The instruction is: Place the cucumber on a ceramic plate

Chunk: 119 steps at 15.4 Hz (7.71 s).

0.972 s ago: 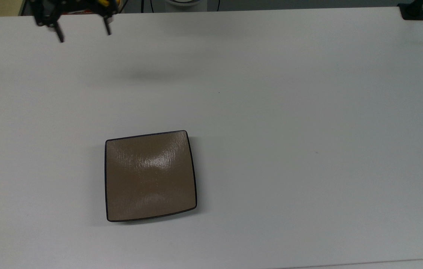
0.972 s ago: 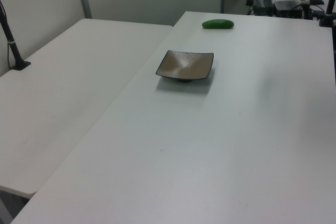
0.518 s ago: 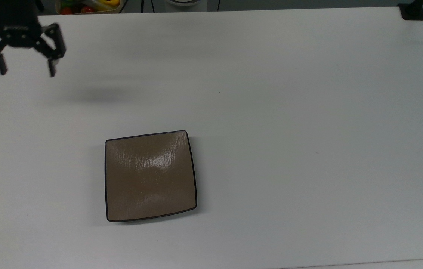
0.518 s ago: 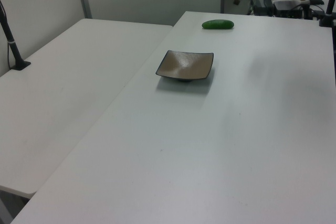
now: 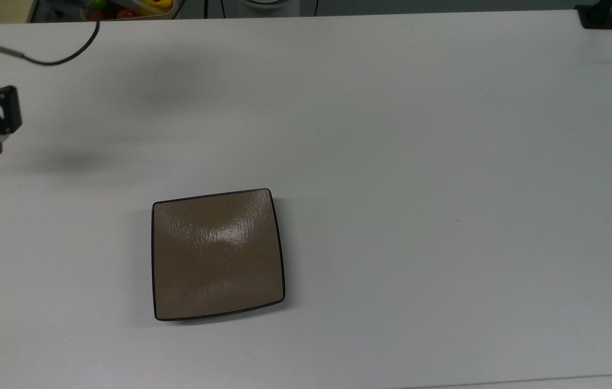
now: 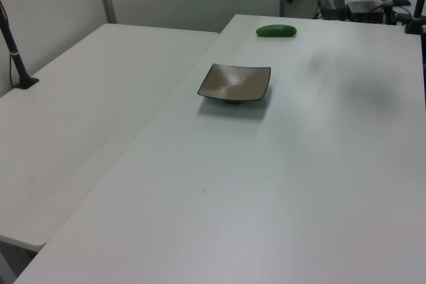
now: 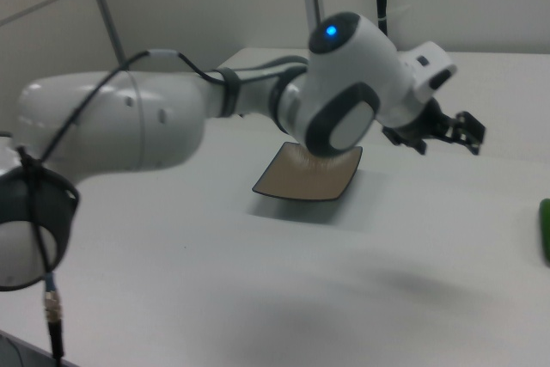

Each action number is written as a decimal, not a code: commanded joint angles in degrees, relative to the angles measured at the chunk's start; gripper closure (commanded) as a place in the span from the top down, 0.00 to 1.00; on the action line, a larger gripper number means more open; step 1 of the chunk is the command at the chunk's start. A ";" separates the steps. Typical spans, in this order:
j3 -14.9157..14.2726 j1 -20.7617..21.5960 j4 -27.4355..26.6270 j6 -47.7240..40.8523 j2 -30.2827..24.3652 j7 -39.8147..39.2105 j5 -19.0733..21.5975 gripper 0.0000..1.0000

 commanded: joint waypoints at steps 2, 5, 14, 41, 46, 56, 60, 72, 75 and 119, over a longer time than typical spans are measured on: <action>0.12 -1.94 9.27 8.06 11.29 0.07 0.96 1.00; 0.12 -3.08 13.68 12.03 17.28 1.56 1.22 1.00; 0.48 -5.63 21.07 22.57 29.51 2.88 1.31 1.00; 2.59 -9.41 33.03 27.33 42.35 10.09 1.22 0.33; 2.59 -9.50 32.77 27.33 42.26 9.74 1.13 0.04; 7.06 -8.62 20.22 24.97 24.63 10.18 1.40 0.02; 8.29 -6.34 16.96 17.51 16.88 10.62 1.49 0.02; 9.88 4.82 4.12 -6.56 -3.00 19.66 1.49 0.03; 9.79 7.37 2.63 -14.13 -4.23 22.12 1.40 0.03; 9.53 14.41 -15.66 -14.39 -11.77 39.98 4.83 1.00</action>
